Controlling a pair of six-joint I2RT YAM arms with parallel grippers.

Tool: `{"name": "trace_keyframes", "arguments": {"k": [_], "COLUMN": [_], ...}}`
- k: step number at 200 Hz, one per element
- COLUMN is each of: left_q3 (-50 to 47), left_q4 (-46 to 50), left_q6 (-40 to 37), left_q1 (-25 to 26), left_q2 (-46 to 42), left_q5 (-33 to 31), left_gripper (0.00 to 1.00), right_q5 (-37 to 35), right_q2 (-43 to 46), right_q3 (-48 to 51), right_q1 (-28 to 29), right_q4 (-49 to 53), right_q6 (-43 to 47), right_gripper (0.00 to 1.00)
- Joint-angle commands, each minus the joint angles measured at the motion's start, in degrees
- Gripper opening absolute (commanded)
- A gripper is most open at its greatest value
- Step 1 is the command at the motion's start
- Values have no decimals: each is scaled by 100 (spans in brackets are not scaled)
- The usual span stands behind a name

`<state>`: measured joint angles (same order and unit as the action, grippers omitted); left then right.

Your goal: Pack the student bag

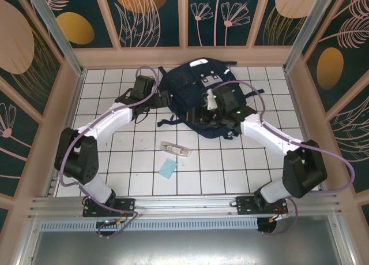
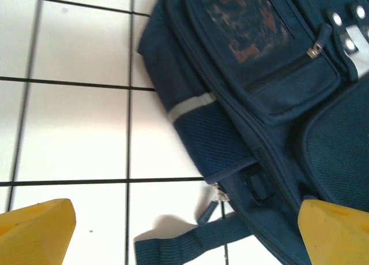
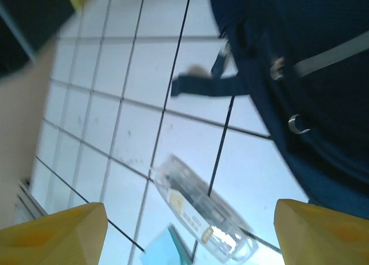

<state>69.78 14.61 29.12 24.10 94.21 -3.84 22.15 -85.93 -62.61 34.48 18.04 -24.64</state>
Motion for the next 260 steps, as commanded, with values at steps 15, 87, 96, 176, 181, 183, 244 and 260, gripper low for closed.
{"name": "trace_keyframes", "arguments": {"k": [15,87,96,176,181,183,244,260], "left_q3": [-484,-1668,-1744,-1784,-1773,-1774,-1626,-1551], "left_q4": [-261,-462,-492,-670,-670,-675,-761,-749], "left_q6": [248,462,478,672,681,682,790,754], "left_q1": [-408,-1386,-1431,-1461,-1461,-1461,-1461,-1465], "left_q2": [-521,-1239,-1279,-1163,-1152,-1142,-995,-998], "left_q5": [-203,417,457,853,889,892,1292,1349], "left_gripper": [98,98,99,99,98,98,98,98], "right_q5": [-699,-1485,-1597,-2241,-2275,-2272,-2636,-2614], "right_q2": [-1354,-2685,-2683,-2336,-2347,-2355,-2340,-2280], "right_q3": [-1149,-1952,-1904,-998,-968,-958,-847,-899], "right_q1": [846,1692,1789,2331,2350,2359,2399,2385], "right_q4": [1154,1634,1684,1457,1452,1449,1213,1163], "right_q6": [1634,2614,2664,2639,2643,2645,2691,2727], "right_gripper": [77,76,76,76,75,75,41,34]}}
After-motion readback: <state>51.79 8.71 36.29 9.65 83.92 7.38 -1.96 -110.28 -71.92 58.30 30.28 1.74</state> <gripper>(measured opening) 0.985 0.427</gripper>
